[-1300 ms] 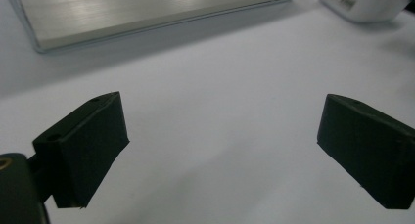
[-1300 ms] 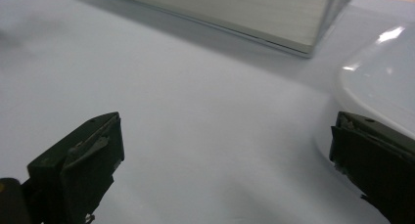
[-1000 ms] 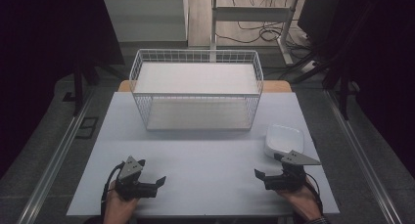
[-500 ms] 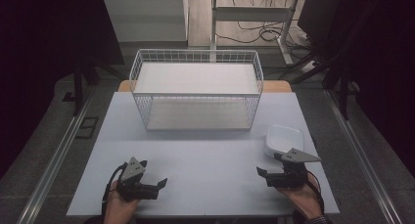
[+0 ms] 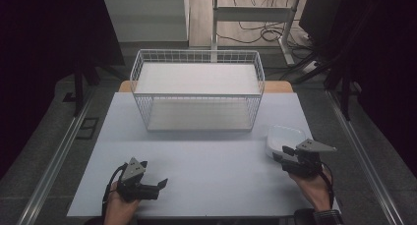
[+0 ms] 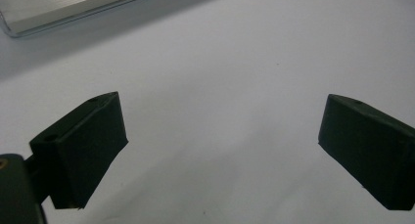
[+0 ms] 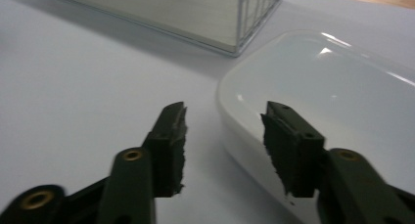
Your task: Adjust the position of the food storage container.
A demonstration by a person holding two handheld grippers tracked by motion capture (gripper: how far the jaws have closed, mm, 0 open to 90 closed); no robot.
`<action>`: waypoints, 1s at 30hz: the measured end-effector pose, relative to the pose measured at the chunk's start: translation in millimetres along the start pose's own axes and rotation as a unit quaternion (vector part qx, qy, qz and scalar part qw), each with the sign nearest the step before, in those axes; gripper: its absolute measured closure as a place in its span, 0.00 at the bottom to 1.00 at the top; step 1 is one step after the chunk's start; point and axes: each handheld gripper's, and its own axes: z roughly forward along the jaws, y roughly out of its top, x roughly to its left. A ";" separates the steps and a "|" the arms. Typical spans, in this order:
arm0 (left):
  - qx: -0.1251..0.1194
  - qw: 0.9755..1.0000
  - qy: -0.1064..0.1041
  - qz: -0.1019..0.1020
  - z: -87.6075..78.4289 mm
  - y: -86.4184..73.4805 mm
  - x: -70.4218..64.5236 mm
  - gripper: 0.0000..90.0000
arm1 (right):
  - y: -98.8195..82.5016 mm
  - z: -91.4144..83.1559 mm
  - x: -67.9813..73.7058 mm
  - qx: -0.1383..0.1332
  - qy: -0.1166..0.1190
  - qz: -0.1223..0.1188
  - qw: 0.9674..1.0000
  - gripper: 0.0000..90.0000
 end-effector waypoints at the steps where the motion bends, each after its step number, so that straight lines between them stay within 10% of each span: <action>1: 0.000 1.000 0.001 0.000 0.0 0.0 0.0 0.04 | 1.0 0.4 -2.2 0.001 -0.002 -0.001 1.000 0.62; 15: 0.001 1.000 0.009 -0.002 0.8 -0.2 1.1 0.04 | 22.1 11.2 -36.3 0.011 -0.026 -0.008 1.000 0.98; 30: 0.001 1.000 0.012 -0.007 0.4 -0.7 3.1 0.04 | 32.4 20.9 -80.4 0.022 -0.099 0.054 0.993 0.99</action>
